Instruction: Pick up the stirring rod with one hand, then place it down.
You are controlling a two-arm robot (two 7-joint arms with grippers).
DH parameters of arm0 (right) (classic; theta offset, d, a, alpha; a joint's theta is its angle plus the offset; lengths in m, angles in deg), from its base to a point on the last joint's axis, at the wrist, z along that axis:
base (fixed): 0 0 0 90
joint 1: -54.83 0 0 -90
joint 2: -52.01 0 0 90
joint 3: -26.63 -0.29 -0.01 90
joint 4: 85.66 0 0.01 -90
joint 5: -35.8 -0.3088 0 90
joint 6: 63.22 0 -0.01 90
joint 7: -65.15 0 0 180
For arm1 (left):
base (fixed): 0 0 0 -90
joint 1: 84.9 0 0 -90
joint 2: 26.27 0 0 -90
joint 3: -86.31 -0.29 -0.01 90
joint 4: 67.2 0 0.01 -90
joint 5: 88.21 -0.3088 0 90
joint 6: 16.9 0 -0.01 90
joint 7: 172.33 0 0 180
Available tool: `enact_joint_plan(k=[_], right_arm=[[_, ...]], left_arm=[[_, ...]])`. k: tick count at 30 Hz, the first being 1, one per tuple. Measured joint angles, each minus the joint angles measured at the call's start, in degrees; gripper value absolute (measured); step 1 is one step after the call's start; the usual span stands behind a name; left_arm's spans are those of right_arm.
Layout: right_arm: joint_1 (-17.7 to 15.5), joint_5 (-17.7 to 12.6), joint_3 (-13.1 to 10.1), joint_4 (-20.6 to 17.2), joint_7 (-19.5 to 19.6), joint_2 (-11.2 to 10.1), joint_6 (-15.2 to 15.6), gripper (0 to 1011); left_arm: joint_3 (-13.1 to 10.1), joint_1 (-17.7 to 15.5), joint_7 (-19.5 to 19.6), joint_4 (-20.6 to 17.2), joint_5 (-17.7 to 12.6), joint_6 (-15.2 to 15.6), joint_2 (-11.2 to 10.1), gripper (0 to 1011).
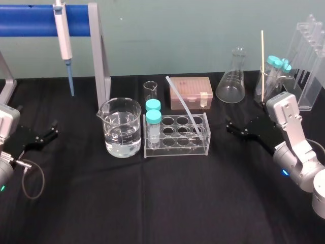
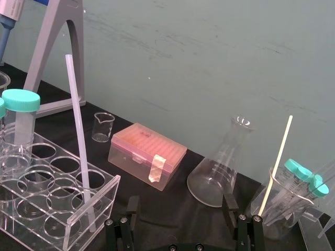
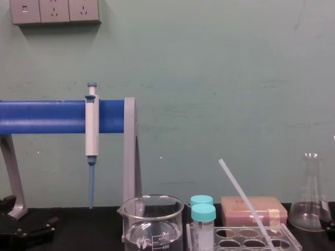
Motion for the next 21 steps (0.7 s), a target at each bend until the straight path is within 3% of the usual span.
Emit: enact_joint_plan(k=[13,21], right_arm=[[-0.01,0.12,-0.07,-0.01,-0.07,0.01,-0.11,1003],[0.19,0.9,-0.98,0.04,-2.8,0.1,-3.83,1003]], left_arm=[[0.0,0.0,0.0,0.0,0.0,0.0,0.0,1000],[0.0,0.0,0.0,0.0,0.0,0.0,0.0,1000]])
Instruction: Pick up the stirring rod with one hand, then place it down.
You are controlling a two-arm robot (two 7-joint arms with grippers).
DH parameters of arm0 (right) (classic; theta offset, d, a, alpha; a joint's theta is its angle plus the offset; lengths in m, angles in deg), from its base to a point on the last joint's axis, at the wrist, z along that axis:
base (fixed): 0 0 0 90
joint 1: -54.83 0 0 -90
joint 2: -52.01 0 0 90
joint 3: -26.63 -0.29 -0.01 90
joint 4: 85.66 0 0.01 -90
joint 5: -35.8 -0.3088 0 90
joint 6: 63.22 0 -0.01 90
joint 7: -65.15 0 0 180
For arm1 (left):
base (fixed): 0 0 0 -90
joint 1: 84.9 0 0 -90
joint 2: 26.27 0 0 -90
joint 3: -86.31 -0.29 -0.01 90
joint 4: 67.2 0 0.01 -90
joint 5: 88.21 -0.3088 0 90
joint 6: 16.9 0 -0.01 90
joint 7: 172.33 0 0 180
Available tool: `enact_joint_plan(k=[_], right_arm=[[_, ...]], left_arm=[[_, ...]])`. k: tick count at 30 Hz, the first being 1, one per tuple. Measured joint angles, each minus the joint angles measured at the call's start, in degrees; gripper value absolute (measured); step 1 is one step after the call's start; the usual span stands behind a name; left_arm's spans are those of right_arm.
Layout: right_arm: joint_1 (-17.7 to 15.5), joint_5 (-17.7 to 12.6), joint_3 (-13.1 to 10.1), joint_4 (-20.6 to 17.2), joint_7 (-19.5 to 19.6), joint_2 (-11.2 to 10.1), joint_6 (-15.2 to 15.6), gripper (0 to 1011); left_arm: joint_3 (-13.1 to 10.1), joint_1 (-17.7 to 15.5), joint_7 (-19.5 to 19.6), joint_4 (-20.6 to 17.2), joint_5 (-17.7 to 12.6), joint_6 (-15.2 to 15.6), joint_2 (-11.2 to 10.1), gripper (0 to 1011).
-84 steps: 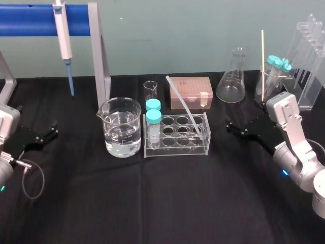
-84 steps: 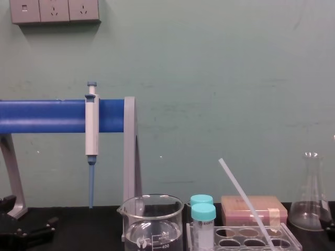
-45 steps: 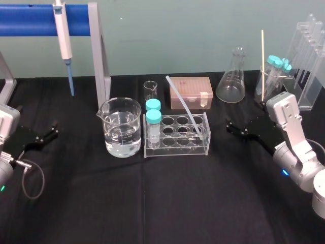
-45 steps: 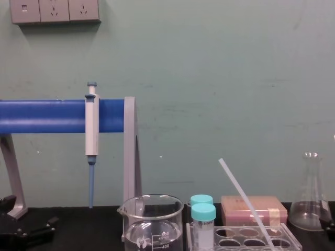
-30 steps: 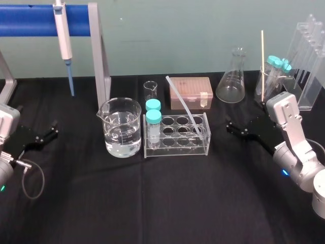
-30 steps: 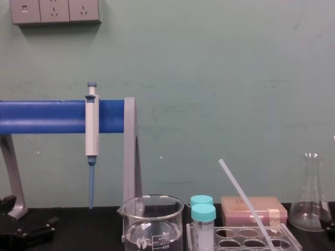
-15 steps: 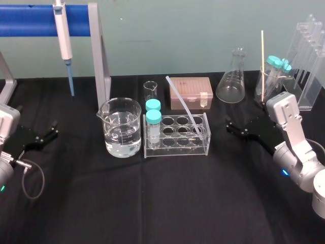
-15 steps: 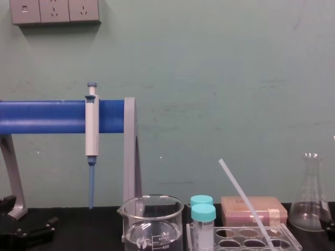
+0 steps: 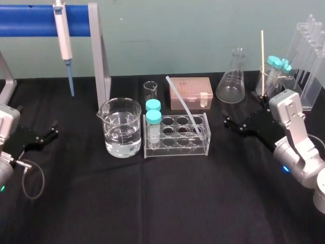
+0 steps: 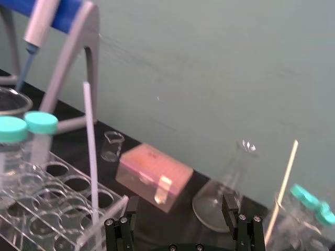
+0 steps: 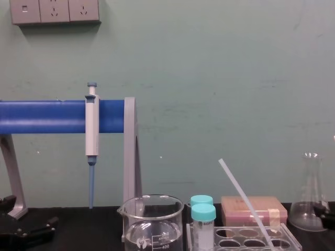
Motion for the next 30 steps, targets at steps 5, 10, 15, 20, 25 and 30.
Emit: enact_joint_plan(k=[5,10,15,20,25,30], right_arm=[[1.54,-0.15,-0.21,1.01,-3.85,0.34,-3.02,1003],[4.23,-1.29,-0.17,3.15,-8.78,1.21,-5.17,1003],[7.39,-2.3,0.36,5.77,-13.62,2.29,-6.33,1003],[10.25,-2.73,1.25,8.35,-18.24,3.49,-7.14,1003],[13.6,-3.19,2.38,11.99,-23.55,5.28,-7.8,1003],[16.65,-3.83,3.05,16.03,-27.84,7.31,-8.01,1003]], left_arm=[[0.0,0.0,0.0,0.0,0.0,0.0,0.0,1000],[0.0,0.0,0.0,0.0,0.0,0.0,0.0,1000],[0.0,0.0,0.0,0.0,0.0,0.0,0.0,1000],[0.0,0.0,0.0,0.0,0.0,0.0,0.0,1000],[0.0,0.0,0.0,0.0,0.0,0.0,0.0,1000],[0.0,0.01,0.0,0.0,0.0,0.0,0.0,1000]])
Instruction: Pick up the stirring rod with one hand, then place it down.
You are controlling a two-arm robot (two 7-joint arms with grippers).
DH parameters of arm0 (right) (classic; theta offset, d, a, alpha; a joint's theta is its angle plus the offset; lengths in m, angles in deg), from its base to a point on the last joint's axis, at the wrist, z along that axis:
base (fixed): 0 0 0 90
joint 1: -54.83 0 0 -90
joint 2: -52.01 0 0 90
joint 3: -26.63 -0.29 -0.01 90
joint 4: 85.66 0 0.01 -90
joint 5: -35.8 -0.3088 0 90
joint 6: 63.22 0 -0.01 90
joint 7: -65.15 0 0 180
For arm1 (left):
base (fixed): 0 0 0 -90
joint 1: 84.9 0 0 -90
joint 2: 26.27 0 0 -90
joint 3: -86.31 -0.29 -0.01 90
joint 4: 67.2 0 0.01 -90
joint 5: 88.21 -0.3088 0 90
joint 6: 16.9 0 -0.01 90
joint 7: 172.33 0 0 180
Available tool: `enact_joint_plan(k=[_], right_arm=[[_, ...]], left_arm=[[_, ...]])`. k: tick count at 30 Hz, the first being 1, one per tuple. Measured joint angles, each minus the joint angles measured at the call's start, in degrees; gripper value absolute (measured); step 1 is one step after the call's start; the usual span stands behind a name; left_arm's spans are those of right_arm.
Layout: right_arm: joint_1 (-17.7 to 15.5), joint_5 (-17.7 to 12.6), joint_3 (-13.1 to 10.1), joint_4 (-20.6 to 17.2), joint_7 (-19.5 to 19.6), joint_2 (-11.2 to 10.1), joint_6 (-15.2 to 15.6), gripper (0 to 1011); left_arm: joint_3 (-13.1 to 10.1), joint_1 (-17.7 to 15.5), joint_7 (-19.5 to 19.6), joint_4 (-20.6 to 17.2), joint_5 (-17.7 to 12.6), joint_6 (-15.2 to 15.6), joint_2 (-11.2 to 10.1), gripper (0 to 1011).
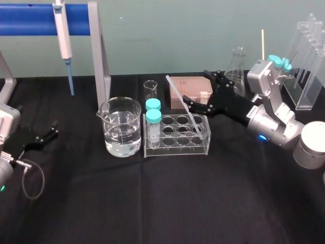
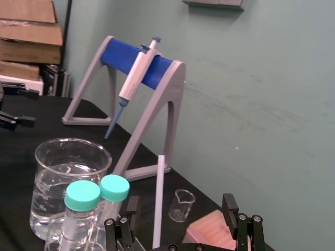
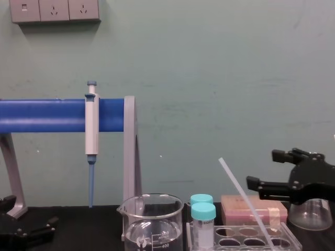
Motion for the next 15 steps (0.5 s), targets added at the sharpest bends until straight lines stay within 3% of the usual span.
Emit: enact_joint_plan(k=[15], right_arm=[[7.99,-2.28,0.68,13.47,-10.21,6.27,1.73,1003]], left_arm=[[0.0,0.0,0.0,0.0,0.0,0.0,0.0,1000]])
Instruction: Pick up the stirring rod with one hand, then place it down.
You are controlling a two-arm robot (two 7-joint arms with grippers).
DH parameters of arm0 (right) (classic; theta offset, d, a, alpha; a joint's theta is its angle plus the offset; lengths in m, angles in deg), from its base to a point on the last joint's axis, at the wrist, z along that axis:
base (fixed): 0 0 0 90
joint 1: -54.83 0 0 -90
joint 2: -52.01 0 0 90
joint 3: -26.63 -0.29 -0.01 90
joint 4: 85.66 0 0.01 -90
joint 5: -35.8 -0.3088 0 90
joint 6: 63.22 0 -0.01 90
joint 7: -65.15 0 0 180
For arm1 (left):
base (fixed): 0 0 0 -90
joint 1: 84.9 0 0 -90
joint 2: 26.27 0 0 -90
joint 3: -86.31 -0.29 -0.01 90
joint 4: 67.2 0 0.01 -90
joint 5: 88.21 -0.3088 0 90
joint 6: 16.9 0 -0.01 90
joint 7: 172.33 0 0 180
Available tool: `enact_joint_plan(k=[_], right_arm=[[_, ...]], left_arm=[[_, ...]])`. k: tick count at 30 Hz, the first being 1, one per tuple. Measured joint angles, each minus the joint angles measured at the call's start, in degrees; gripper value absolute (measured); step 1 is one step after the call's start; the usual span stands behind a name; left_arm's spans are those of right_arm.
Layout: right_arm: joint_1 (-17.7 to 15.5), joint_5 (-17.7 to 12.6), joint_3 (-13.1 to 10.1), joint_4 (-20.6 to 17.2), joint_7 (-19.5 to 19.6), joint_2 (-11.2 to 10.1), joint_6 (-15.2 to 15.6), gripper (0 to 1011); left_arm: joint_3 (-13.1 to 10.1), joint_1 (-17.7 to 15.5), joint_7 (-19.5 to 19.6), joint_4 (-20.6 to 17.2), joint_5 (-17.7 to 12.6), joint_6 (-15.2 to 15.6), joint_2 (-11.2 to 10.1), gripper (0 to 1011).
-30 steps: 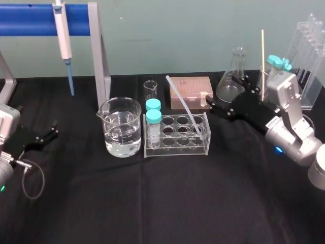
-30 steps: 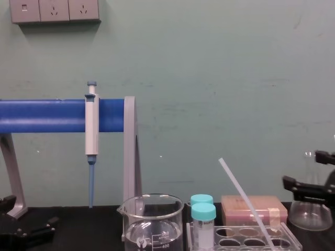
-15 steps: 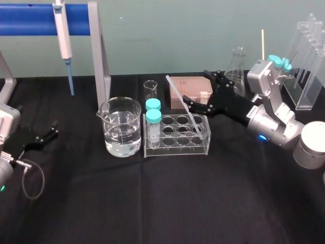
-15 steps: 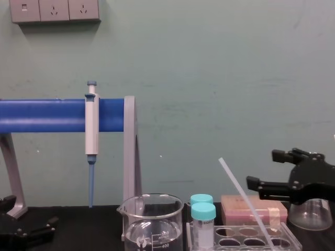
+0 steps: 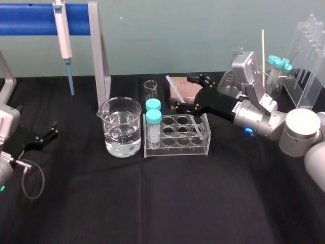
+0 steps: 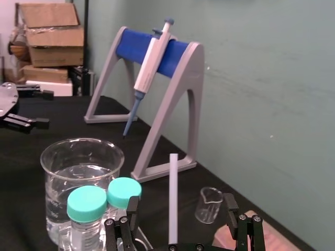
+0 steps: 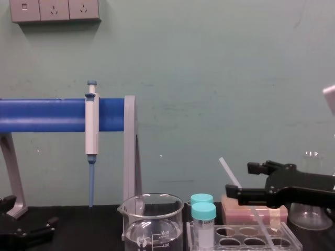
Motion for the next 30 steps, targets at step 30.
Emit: enact_joint_plan(k=[30], right_arm=[[3.44,1.14,-0.24,6.64,-3.66,3.12,0.16,1003]], left_arm=[[0.0,0.0,0.0,0.0,0.0,0.0,0.0,1000]])
